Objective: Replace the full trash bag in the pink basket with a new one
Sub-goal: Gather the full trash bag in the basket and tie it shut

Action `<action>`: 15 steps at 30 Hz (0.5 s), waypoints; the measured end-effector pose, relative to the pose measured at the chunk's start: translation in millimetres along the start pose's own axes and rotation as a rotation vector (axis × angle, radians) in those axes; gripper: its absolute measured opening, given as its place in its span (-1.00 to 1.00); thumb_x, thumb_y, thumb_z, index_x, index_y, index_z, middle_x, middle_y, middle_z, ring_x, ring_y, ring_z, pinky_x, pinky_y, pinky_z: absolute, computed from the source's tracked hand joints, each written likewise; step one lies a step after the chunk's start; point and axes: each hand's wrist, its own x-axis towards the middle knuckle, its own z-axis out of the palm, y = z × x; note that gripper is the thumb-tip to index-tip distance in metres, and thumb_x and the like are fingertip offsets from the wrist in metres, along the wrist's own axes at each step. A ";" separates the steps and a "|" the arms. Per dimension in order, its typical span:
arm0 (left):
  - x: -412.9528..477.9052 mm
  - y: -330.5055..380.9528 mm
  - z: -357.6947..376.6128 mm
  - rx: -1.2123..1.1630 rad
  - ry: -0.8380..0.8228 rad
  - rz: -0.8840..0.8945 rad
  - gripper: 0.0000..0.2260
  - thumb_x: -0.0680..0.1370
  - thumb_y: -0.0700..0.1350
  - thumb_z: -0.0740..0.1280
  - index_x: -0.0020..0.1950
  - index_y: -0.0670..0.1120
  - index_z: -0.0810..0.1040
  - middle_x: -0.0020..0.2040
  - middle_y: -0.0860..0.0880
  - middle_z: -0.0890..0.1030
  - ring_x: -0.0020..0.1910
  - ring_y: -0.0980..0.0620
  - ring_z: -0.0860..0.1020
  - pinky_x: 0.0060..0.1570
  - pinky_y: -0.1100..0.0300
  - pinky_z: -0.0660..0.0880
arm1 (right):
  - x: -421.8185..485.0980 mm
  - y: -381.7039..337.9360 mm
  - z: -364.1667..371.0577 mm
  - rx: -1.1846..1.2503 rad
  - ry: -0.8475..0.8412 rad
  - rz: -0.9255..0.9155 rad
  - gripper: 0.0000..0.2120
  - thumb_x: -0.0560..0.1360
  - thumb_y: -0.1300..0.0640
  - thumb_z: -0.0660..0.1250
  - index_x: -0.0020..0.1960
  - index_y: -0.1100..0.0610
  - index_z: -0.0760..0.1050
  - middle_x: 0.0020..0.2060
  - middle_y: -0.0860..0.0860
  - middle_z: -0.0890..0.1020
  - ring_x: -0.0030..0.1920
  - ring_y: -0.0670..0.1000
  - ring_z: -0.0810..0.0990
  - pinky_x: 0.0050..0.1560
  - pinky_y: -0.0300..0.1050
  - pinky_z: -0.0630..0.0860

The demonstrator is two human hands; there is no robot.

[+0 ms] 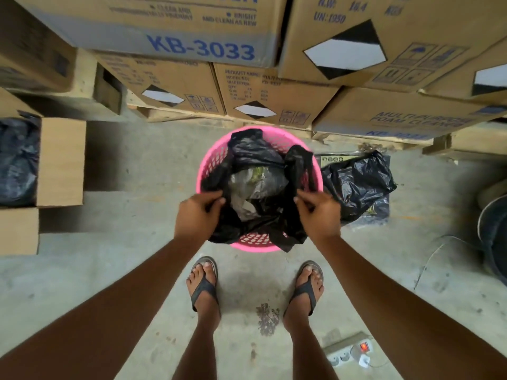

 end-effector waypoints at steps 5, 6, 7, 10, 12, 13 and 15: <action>-31.9 13.7 -1.7 0.027 0.026 0.287 -0.70 0.55 -0.08 0.38 0.29 -0.01 0.59 0.35 -0.06 0.54 0.30 -0.04 0.50 0.32 0.07 0.45 | -24.0 -14.2 -7.4 -0.011 -0.295 -0.205 -0.73 0.52 0.18 0.40 0.22 0.06 0.64 0.31 0.07 0.56 0.25 0.05 0.59 0.32 0.03 0.53; -32.8 10.5 -5.1 0.033 0.105 0.275 -0.69 0.55 -0.08 0.38 0.30 -0.02 0.57 0.39 -0.08 0.49 0.33 -0.06 0.45 0.35 0.06 0.40 | -26.7 -12.9 -11.7 0.016 -0.225 -0.227 -0.76 0.52 0.21 0.39 0.16 0.06 0.66 0.28 0.06 0.56 0.21 0.03 0.61 0.22 0.02 0.60; -31.5 6.6 -8.8 0.043 0.168 0.212 -0.64 0.55 -0.07 0.37 0.36 -0.02 0.51 0.43 -0.11 0.43 0.37 -0.09 0.39 0.37 0.04 0.35 | -28.5 -10.8 -16.2 0.050 -0.140 -0.234 -0.78 0.52 0.24 0.39 0.13 0.07 0.67 0.25 0.07 0.55 0.19 0.02 0.60 0.15 -0.02 0.63; -18.0 -9.1 -14.3 0.006 0.139 -0.144 -0.36 0.54 0.06 0.38 0.54 -0.08 0.22 0.51 -0.18 0.29 0.48 -0.21 0.27 0.40 -0.12 0.29 | -22.3 -7.5 -24.9 0.082 0.068 -0.120 -0.73 0.53 0.25 0.39 0.21 0.08 0.63 0.25 0.15 0.46 0.26 0.05 0.49 0.27 -0.03 0.54; -8.0 -13.5 -15.2 -0.089 0.069 -0.317 -0.27 0.50 0.10 0.42 0.55 -0.12 0.19 0.45 -0.18 0.40 0.38 -0.20 0.42 0.33 -0.09 0.42 | -10.2 -3.6 -22.3 0.073 0.066 0.095 -0.59 0.53 0.18 0.39 0.37 0.03 0.50 0.30 0.18 0.38 0.29 0.07 0.43 0.41 -0.01 0.42; -3.3 -15.4 -14.7 -0.135 0.052 -0.354 -0.32 0.50 0.08 0.43 0.52 -0.12 0.26 0.37 -0.16 0.50 0.25 -0.15 0.54 0.23 0.00 0.48 | -4.1 -2.0 -20.2 0.086 0.041 0.213 -0.51 0.53 0.12 0.40 0.44 0.02 0.42 0.34 0.18 0.36 0.29 0.06 0.42 0.43 -0.05 0.35; 3.3 -14.1 -14.8 -0.163 0.044 -0.352 -0.54 0.49 0.03 0.44 0.34 -0.09 0.51 0.15 -0.08 0.67 -0.01 -0.02 0.65 0.13 0.11 0.53 | 5.8 2.9 -14.0 0.127 0.041 0.347 -0.48 0.53 0.01 0.38 0.46 0.02 0.39 0.33 0.16 0.46 0.26 0.06 0.48 0.42 0.00 0.38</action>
